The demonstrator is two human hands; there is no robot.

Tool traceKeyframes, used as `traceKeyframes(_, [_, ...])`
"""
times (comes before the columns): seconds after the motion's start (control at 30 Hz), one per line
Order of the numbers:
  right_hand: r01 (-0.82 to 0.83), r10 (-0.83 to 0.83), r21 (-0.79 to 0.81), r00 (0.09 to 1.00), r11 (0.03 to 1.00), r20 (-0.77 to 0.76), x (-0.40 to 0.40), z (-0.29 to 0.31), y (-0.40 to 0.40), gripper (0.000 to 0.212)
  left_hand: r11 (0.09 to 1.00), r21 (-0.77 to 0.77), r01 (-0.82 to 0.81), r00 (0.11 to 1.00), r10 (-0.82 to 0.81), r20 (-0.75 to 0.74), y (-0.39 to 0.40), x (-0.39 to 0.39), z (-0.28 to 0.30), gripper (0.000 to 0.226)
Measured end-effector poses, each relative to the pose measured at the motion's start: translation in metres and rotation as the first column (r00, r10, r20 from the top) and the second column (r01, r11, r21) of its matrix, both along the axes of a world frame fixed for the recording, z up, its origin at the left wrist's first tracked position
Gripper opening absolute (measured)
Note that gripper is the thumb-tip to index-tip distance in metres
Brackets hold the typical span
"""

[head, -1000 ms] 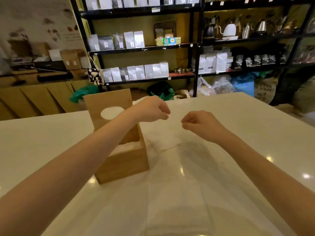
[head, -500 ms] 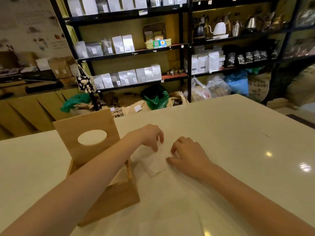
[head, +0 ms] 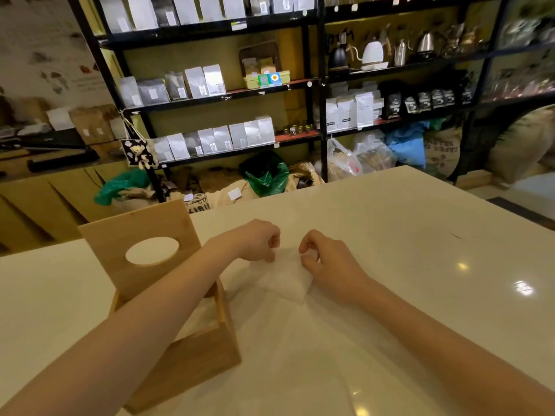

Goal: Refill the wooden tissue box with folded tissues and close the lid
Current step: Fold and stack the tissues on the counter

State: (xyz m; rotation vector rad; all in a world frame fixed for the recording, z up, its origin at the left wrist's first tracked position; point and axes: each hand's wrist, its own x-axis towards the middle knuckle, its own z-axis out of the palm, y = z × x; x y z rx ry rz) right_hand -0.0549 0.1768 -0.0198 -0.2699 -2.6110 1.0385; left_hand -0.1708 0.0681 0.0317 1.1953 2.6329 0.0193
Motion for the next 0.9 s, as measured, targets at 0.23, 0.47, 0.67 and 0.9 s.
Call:
traceKeyframes(0.23, [-0.021,-0.033,-0.306,0.985,0.952,-0.171,0.012,0.052,0.006,0.024,0.923,0.375,-0.081,0.993,0.041,0.114,-0.036,0.030,0.051,0.027])
traceKeyframes(0.47, [-0.180,0.039,-0.464,0.954,0.867,-0.297,0.057,0.085,-0.016,0.019,0.719,0.595,-0.358,0.848,-0.016,0.530,-0.088,0.082,0.071,0.019])
traceKeyframes(0.67, [-0.187,0.082,-0.603,0.977,0.776,-0.198,0.112,0.070,-0.030,0.012,0.686,0.556,-0.470,0.742,-0.035,0.670,-0.123,0.134,0.046,0.016])
traceKeyframes(0.9, [-0.087,0.114,-0.603,0.993,0.793,0.008,0.150,0.034,-0.046,0.007,0.689,0.441,-0.575,0.583,-0.035,0.812,-0.143,0.163,-0.005,0.016])
